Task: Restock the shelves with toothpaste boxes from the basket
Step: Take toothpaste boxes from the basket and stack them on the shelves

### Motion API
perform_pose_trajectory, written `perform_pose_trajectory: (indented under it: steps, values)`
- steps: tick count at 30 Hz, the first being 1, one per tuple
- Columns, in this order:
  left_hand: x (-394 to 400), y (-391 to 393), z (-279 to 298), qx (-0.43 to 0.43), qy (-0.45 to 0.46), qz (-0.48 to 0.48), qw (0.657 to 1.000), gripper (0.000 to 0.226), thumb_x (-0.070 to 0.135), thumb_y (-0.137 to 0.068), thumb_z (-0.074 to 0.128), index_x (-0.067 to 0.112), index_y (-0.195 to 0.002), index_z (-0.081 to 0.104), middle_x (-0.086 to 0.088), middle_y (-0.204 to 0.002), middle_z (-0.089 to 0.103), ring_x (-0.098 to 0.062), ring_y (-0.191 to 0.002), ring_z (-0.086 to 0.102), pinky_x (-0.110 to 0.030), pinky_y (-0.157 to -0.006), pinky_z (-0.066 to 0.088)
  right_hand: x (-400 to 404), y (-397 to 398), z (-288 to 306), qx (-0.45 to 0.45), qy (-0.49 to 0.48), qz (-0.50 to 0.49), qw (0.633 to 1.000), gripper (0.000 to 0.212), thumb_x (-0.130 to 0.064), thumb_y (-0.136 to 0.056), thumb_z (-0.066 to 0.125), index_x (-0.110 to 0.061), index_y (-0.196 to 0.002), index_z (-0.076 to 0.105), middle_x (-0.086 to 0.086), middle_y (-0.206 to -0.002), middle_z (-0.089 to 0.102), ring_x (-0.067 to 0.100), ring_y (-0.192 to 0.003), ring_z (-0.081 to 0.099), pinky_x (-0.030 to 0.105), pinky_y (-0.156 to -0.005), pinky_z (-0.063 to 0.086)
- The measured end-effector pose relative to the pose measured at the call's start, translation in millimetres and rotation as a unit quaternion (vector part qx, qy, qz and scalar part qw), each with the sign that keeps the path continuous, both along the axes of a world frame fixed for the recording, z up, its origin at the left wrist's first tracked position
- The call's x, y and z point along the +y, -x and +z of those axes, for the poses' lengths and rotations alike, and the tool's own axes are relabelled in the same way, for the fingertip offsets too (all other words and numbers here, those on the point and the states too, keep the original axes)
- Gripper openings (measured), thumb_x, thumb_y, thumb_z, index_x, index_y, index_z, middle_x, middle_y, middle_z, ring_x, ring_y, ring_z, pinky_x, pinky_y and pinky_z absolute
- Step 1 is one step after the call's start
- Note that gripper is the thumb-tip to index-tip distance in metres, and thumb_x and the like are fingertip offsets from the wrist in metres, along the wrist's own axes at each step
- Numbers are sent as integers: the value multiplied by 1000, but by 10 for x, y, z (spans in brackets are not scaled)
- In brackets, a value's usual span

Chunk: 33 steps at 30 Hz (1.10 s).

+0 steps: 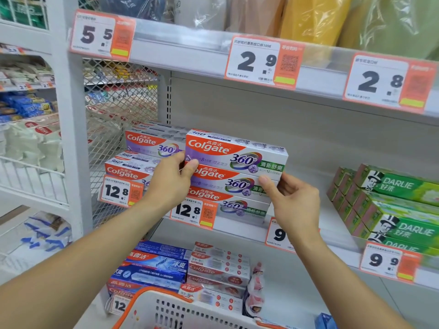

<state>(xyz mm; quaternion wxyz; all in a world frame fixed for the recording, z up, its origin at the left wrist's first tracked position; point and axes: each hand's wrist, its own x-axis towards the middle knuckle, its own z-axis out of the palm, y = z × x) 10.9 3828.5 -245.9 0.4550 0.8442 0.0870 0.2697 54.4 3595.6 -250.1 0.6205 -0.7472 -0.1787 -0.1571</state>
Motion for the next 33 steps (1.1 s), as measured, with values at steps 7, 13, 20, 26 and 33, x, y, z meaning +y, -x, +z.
perform_pose_trajectory:
  steps: [7,13,20,26,33]
  values:
    - [58,110,-33,-31,9,-25,999,42,32,-103,50,19,-142,50,6,-136,61,-12,-123,58,-35,-105,47,-106,-29,24,10,42,-33,999,53,-34,-81,81,-20,-130,65,-13,-122,68,3,-111,64,25,-93,54]
    - [-76,542,-118,-178,-42,62,981,6,17,-96,62,20,-101,59,3,-101,64,-3,-88,57,-16,-75,45,-347,281,99,-252,100,-97,958,33,-10,-86,74,-16,-115,59,-5,-108,52,12,-92,61,27,-73,53]
    - [-474,905,-731,125,-187,-167,960,16,35,-87,61,23,-76,63,7,-69,66,-6,-63,61,-24,-60,47,-306,758,-653,-148,206,112,961,20,-5,-87,67,-19,-98,59,-6,-96,59,12,-72,62,20,-63,49]
    - [-855,937,-1877,357,-183,-250,881,13,27,-88,68,14,-84,68,-2,-80,70,-21,-78,67,-31,-70,51,-342,886,-1846,92,328,236,910,13,-12,-85,74,-19,-82,64,-16,-70,60,-4,-60,58,11,-62,43]
    - [-1253,1437,-3158,560,19,-247,790,21,17,-93,70,18,-77,56,-5,-83,60,-22,-89,62,-40,-90,48,-860,1296,-3182,399,323,188,837,28,-18,-71,90,-17,-72,62,4,-72,62,18,-71,60,39,-78,58]
